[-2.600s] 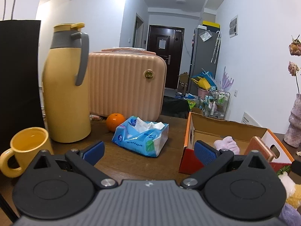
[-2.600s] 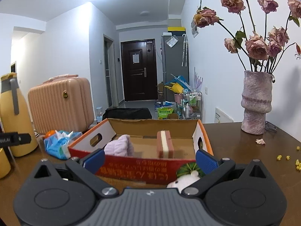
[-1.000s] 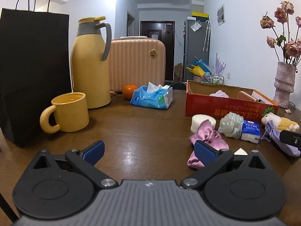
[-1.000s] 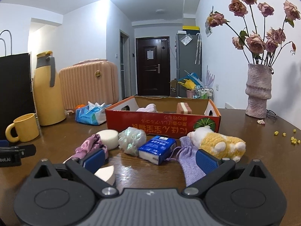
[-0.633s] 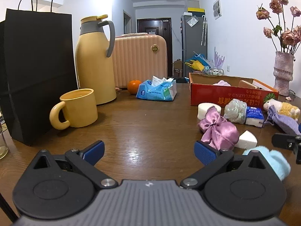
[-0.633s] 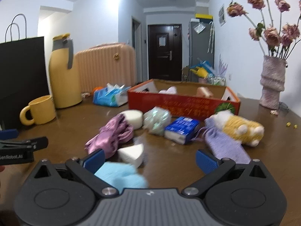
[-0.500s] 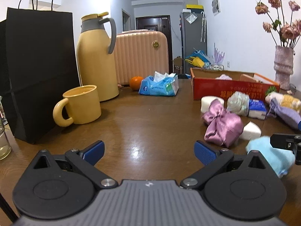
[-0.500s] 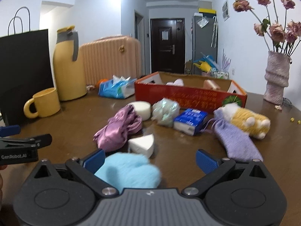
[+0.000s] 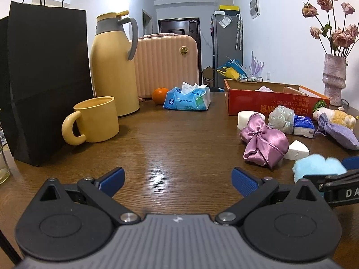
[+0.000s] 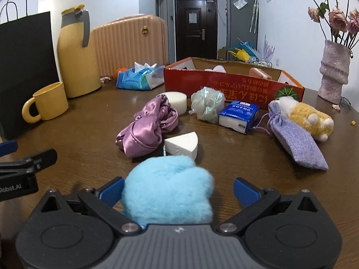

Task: Organize soft objects
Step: 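Grasp the light-blue plush with the right tool, then grasp the pink satin scrunchie bag with the left tool while the right tool holds the blue plush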

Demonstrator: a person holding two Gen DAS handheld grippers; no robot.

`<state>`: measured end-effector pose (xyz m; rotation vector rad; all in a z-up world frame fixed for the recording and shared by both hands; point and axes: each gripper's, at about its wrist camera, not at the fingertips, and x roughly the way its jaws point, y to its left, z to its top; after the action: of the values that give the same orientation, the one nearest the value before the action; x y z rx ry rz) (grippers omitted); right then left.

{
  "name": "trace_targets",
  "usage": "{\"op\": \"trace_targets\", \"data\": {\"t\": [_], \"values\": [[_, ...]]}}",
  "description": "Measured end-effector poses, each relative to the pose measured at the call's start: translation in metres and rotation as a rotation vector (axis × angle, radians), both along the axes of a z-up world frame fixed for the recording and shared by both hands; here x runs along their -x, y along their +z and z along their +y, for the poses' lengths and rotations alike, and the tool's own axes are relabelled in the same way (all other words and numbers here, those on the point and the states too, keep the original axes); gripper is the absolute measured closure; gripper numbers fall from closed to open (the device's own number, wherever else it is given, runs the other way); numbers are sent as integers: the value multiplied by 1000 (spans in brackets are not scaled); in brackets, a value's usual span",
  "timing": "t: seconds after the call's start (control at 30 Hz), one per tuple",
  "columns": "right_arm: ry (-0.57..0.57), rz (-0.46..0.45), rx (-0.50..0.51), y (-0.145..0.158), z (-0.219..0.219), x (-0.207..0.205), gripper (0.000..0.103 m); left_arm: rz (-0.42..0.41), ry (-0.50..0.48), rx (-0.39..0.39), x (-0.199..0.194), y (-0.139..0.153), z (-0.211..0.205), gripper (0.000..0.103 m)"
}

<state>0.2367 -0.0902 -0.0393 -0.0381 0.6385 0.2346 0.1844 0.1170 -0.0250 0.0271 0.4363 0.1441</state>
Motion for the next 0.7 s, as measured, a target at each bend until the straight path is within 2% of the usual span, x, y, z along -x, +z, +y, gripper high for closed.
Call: {"op": "trace_targets", "data": {"t": [0.2,0.37,0.43,0.7], "values": [[4,20,-4,-2,0,-4,1,-6,3,12,1,0,2,0],[27,44,-11,-5,1,-6,12,-4,8,10,1,0,1,0],[39,44,-5,-5,2,-6,21,-2,11,9,0,0,1,0],[62,30,6,-4,2,-4,33,13,18,2,-2,-1,0,0]]}}
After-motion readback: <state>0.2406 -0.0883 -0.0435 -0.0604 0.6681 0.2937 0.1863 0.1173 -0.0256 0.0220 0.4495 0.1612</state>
